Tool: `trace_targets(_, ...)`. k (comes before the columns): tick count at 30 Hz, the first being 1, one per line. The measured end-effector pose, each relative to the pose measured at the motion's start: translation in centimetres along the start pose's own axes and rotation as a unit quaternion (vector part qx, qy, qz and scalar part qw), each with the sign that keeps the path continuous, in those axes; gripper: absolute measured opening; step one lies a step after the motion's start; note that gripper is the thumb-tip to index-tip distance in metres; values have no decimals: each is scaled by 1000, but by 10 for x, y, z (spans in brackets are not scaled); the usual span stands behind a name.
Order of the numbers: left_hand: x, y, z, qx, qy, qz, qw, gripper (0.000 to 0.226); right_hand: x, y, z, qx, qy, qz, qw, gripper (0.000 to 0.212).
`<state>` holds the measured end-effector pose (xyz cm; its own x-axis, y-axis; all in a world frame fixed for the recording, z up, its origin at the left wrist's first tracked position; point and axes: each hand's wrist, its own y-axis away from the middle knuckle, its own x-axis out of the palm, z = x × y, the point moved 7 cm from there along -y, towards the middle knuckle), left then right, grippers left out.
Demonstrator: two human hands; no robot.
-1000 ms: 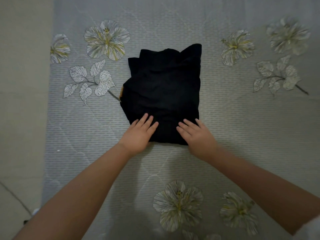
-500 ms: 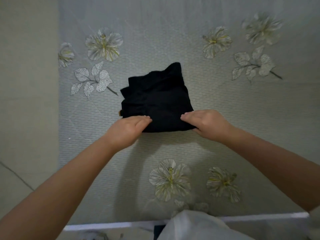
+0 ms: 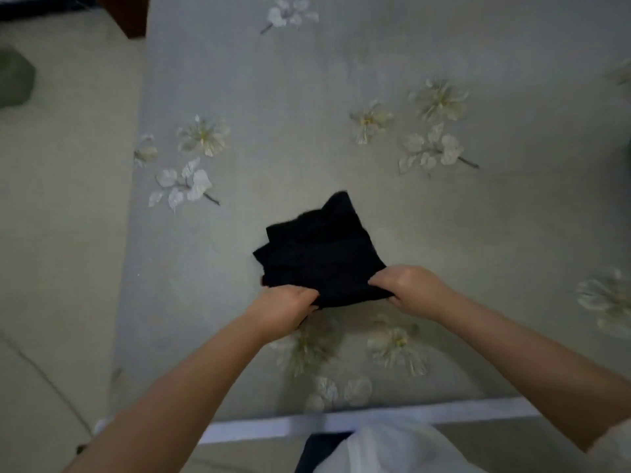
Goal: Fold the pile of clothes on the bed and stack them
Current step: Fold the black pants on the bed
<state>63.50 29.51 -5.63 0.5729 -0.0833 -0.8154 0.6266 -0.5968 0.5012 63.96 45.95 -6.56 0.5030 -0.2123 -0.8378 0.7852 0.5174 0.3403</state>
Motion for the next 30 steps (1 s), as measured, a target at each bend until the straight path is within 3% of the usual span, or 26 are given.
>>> trace_targets(4, 82, 14, -14, -27, 42, 109, 993, 32, 82, 34, -17, 58, 104, 156, 981, 40)
trace_targets(7, 106, 25, -1, -43, 56, 53, 996, 37, 121, 48, -17, 95, 183, 207, 957, 42)
trace_targets(8, 106, 27, 6, -47, 57, 10, 997, 39, 126, 47, -7, 98, 174, 189, 961, 42)
trace_targets(10, 101, 28, 25, -61, 52, -66, 995, 42, 118, 32, 30, 67, 153, 50, 985, 41)
trace_targets(11, 101, 28, 35, -73, 38, -80, 993, 46, 114, 24, 52, 43, 138, -28, 989, 44)
trace_targets(13, 105, 24, 54, -83, -19, -71, 994, 56, 118, 2, 86, 43, 114, -84, 989, 59)
trace_targets(16, 113, 13, 77, -74, -79, -58, 992, 69, 161, -37, 98, 166, 40, -2, 985, 83)
trace_targets(19, 122, 0, 89, -55, -116, -36, 991, 69, 187, -55, 91, 250, 48, 32, 966, 84)
trace_targets(23, 136, -14, 87, -41, -116, 4, 992, 59, 189, -50, 73, 206, 98, 29, 973, 70)
trace_targets(28, 144, -19, 53, 24, -122, 22, 992, 75, 168, -17, 28, 136, 105, 80, 982, 59)
trace_targets(30, 149, -24, 25, 51, -150, 9, 987, 73, 145, 2, 17, 105, 128, 14, 986, 56)
